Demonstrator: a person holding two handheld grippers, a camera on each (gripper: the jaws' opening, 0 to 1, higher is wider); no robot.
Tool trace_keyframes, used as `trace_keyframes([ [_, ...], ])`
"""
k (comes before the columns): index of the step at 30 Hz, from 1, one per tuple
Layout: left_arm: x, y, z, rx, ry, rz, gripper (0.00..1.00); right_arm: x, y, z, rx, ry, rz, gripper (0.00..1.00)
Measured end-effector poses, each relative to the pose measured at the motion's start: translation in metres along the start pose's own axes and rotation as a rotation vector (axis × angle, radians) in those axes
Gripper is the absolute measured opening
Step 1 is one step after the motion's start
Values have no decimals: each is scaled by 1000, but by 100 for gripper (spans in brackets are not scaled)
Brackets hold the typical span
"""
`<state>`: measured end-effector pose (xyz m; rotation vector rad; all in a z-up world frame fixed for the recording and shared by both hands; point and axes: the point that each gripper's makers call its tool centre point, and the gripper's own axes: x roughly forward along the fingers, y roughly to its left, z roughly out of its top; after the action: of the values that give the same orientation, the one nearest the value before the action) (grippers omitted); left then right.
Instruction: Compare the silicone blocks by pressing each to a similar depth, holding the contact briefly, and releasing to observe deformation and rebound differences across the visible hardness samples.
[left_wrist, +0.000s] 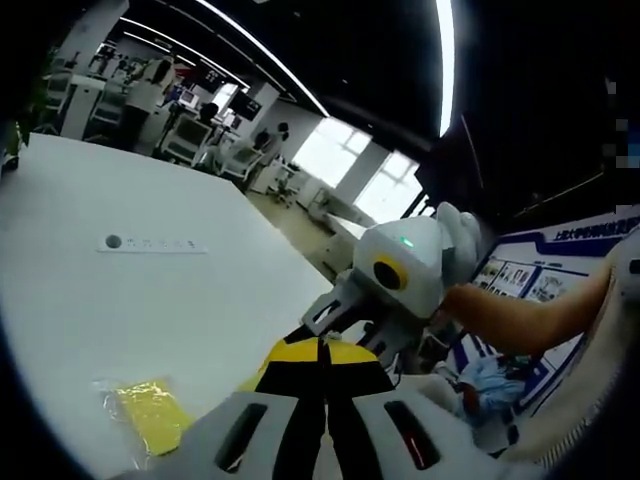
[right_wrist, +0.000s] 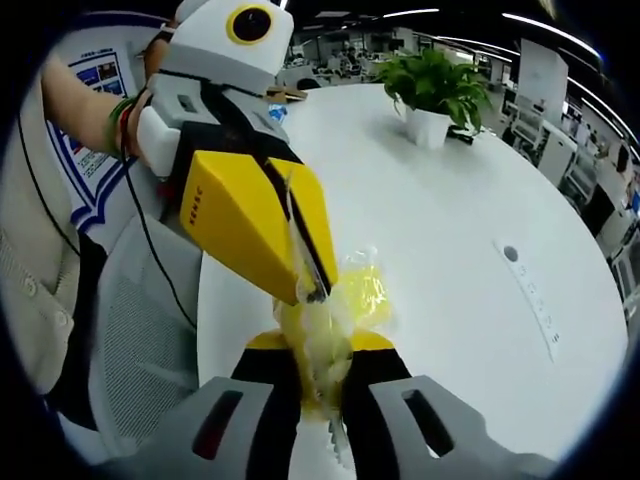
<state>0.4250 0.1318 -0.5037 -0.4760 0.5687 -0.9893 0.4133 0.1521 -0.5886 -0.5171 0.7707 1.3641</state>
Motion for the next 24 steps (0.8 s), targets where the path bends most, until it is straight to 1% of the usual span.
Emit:
trace_keyframes([
  [12, -1, -1, 1, -8, -7, 2, 0, 0, 0, 2, 24, -5, 1, 14],
  [15, -2, 0, 1, -12, -8, 3, 0, 1, -1, 3, 1, -12, -10, 15],
  [16, -3, 0, 1, -15, -8, 1, 0, 1, -2, 4, -20, -19, -19, 15],
  [18, -3, 0, 1, -14, -12, 0, 0, 1, -2, 4, -15, -21, -16, 16],
  [24, -6, 1, 2, -9, -20, 7, 0, 3, -3, 8, -55, -44, -26, 18],
])
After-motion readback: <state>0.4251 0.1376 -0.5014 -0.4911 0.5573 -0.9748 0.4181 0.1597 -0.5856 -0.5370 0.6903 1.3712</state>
